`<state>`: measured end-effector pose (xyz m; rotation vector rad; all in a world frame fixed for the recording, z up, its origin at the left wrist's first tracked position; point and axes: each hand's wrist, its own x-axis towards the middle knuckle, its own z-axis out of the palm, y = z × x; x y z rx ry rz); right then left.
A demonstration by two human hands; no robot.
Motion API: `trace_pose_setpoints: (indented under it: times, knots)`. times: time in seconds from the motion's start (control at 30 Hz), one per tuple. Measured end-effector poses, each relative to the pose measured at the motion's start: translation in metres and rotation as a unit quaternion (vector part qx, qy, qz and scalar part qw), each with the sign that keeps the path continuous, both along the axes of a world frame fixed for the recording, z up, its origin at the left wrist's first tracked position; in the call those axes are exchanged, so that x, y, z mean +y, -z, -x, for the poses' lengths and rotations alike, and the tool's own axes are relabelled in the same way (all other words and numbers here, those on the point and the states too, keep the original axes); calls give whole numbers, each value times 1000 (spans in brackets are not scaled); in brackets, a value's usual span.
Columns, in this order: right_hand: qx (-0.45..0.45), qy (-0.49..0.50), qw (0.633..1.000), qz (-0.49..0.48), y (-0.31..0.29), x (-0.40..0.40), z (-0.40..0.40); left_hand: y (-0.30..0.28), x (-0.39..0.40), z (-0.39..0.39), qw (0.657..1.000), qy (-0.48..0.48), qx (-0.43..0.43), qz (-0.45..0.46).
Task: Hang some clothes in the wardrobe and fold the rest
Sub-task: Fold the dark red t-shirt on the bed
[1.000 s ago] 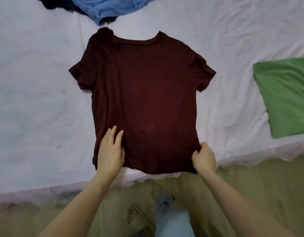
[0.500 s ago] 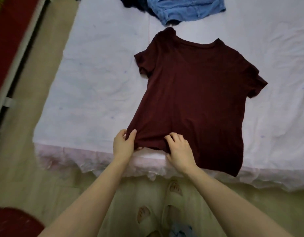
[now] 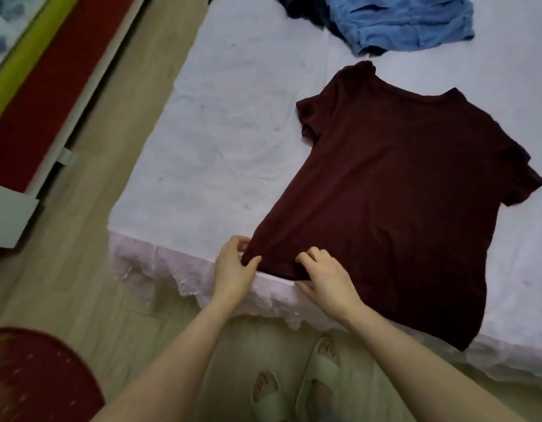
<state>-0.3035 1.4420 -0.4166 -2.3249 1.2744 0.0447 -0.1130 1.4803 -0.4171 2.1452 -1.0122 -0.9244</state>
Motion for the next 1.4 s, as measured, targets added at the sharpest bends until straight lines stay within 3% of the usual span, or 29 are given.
trace_pose_setpoints:
  times: [0.17,0.3,0.47,0.6,0.7,0.77,0.87,0.93,1.03,1.17,1.27,1.4]
  knots:
    - [-46,86,995,-24,3,-2,-10,-4,9,-4,993,84,-40,67]
    - [-79,118,989,-43,2,-2,-6,7,22,-21,977,140,-124,105]
    - [-53,74,995,-26,3,-1,-11,5,16,-31,949,251,-186,46]
    - [-12,27,1000,-1,7,5,-26,2,1,-34,957,228,-171,63]
    - [-18,51,998,37,9,9,-33,0,-2,-38,970,185,-140,73]
    - [-25,66,996,54,10,12,-36,-1,1,-42,950,240,-187,62]
    - [-31,65,996,60,12,16,-39,2,4,-43,895,341,-282,67]
    - [-42,64,995,66,12,17,-41,4,2,-41,884,352,-299,73]
    - [-70,62,993,70,11,16,-43,2,-3,-40,926,294,-229,63]
    - [-99,60,990,81,7,19,-48,-3,-2,-44,983,125,-116,73]
    - [-109,54,988,91,7,22,-58,-10,7,-43,992,55,-79,82]
    - [-48,58,994,86,21,23,-61,-4,16,-37,993,87,-54,57]
